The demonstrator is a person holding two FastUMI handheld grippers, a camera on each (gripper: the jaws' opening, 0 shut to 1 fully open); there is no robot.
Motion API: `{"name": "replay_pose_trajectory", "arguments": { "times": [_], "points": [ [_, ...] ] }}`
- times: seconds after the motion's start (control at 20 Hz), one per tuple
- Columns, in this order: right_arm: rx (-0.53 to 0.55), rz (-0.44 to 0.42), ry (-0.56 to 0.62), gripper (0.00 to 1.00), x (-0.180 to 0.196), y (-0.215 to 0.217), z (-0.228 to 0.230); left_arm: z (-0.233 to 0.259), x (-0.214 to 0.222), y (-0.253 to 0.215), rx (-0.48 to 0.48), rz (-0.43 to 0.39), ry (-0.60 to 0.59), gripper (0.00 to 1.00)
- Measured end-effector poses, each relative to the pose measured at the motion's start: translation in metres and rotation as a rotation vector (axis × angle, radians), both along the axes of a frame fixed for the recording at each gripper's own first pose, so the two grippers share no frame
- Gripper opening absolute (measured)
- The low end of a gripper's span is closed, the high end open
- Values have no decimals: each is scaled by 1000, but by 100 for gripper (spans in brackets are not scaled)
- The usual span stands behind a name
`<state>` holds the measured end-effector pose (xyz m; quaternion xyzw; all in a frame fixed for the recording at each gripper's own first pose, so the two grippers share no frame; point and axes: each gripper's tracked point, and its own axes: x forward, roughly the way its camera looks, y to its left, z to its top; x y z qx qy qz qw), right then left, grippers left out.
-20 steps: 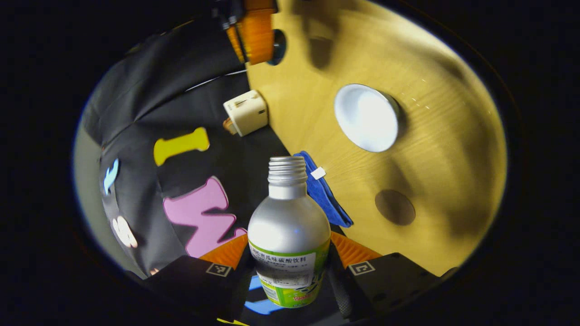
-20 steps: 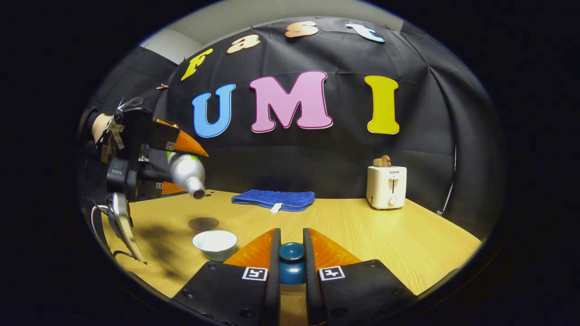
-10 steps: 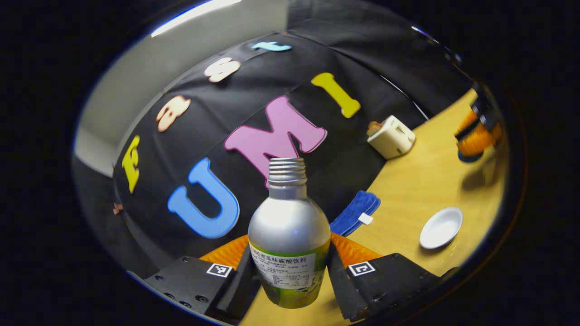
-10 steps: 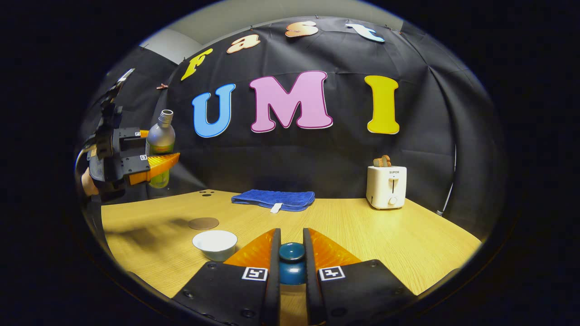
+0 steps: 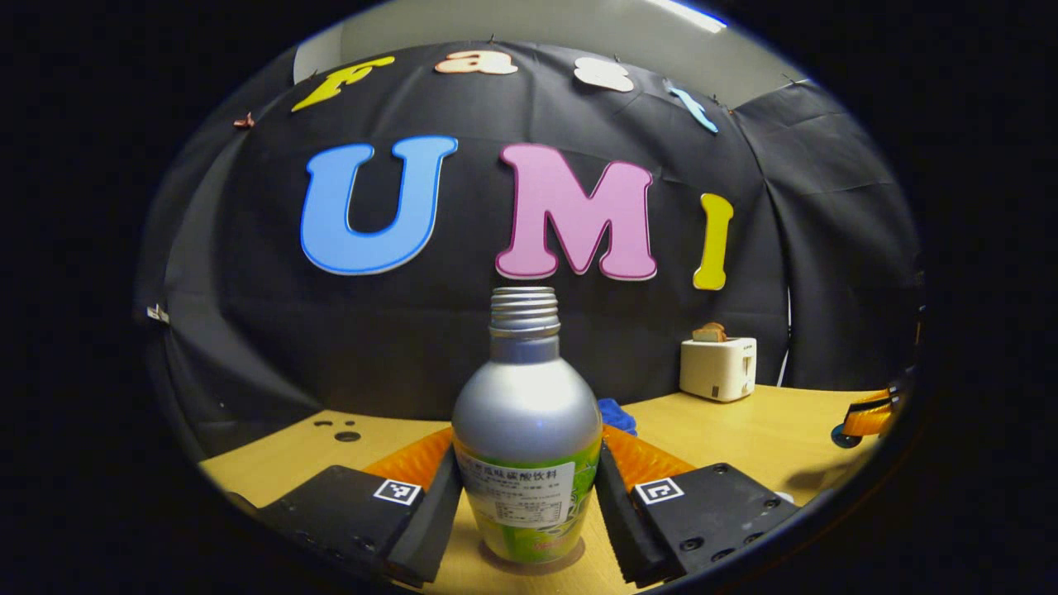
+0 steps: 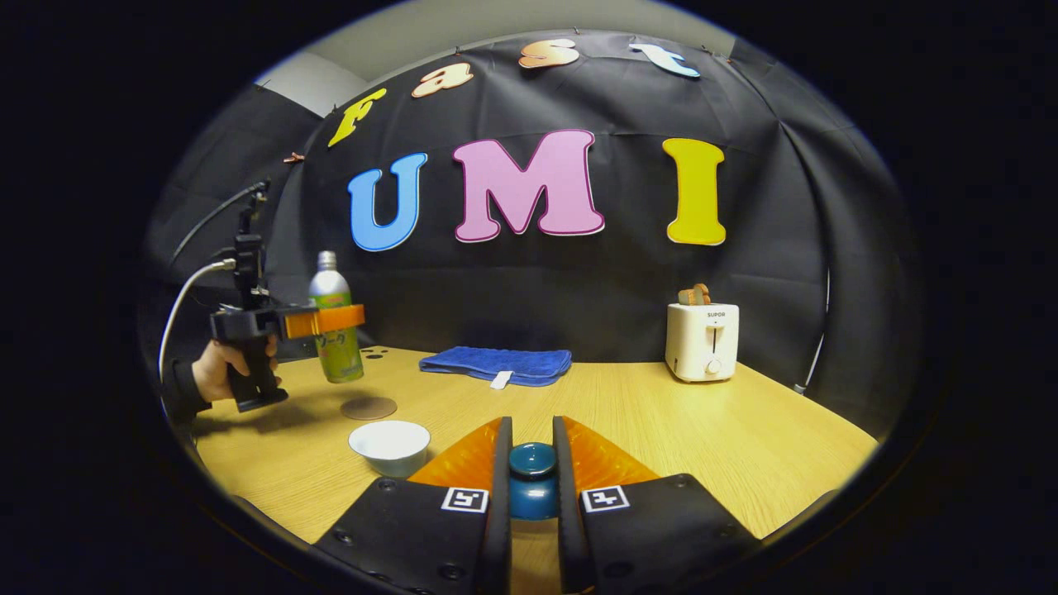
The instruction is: Open the teacup lid with one hand, grasp the water bottle and pour water into the teacup with the other hand; after pouring, place the water bottle on the coaster and then close the teacup lid.
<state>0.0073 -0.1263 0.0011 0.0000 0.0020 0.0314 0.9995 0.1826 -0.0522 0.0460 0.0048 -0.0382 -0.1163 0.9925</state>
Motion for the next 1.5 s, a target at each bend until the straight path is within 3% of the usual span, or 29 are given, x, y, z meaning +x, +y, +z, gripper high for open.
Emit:
{"name": "replay_pose_trajectory", "arguments": {
  "times": [0.55,0.6,0.65,0.9,1.15,1.3,1.5],
  "points": [
    [0,0,-1,26,0,0,0,-37,21,-8,-38,-4,78,83],
    [0,0,-1,26,0,0,0,-34,19,-6,-38,-2,75,85],
    [0,0,-1,26,0,0,0,-33,17,-2,-37,7,74,94],
    [0,-1,-1,26,0,0,0,-28,-33,2,-30,-9,109,98],
    [0,-26,-3,27,1,-2,0,-31,-91,24,-65,39,93,98],
    [0,-17,-3,26,6,23,0,-36,-112,38,-43,92,59,98],
    [5,48,0,27,18,70,2,-48,-121,43,11,105,53,98]
  ]
}}
